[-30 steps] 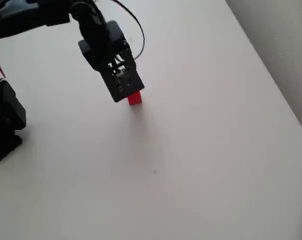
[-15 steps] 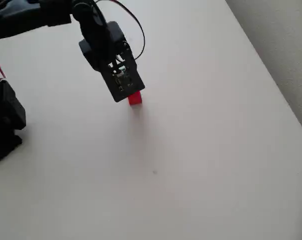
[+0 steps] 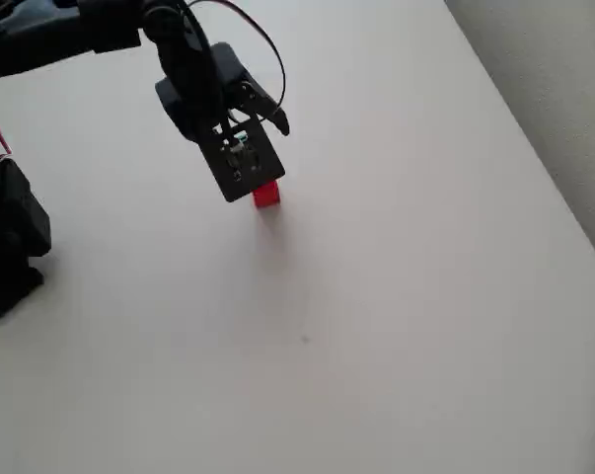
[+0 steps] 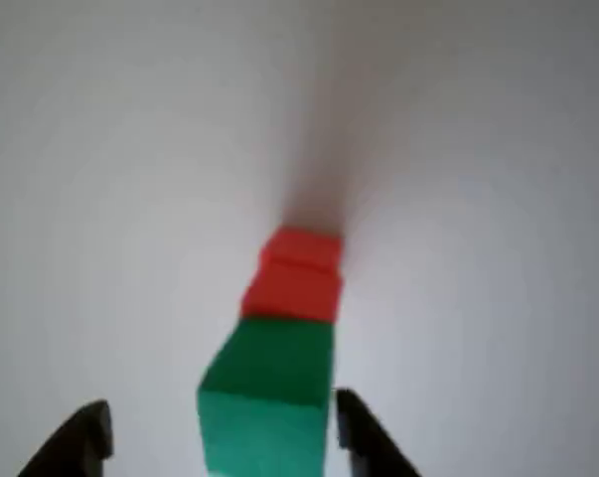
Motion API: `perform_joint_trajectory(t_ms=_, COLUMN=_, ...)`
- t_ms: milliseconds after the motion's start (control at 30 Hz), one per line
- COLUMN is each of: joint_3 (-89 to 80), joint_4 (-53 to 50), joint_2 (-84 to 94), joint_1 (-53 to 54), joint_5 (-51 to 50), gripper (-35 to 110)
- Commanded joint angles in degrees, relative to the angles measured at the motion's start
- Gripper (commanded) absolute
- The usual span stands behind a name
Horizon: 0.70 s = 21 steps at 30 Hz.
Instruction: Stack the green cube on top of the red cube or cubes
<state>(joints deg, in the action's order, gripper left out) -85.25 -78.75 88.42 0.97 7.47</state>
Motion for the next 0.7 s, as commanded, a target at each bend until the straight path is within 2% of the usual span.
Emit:
perform_joint_trajectory(t_ms=0, joint_3=4.13, joint_4=-1.32, joint_2=7.65, joint_1=0.88, joint_5=0.53, gripper=28)
perform_joint_trajectory(t_ms=433, joint_3=1.05, joint_4=-8.96, joint_2=27.07, joint_1=0.53, joint_5=1.41, gripper=24)
perform_joint_trajectory(t_ms=567, joint_3=-4.83, joint_4=-9.4, joint_2=36.21, joint_1=0.0, joint_5=1.67, gripper=18)
perform_joint_trajectory(t_ms=667, joint_3=-10.2, joint_4=-9.32, joint_2=43.07, joint_1=-0.18, joint_5=1.76, gripper=6)
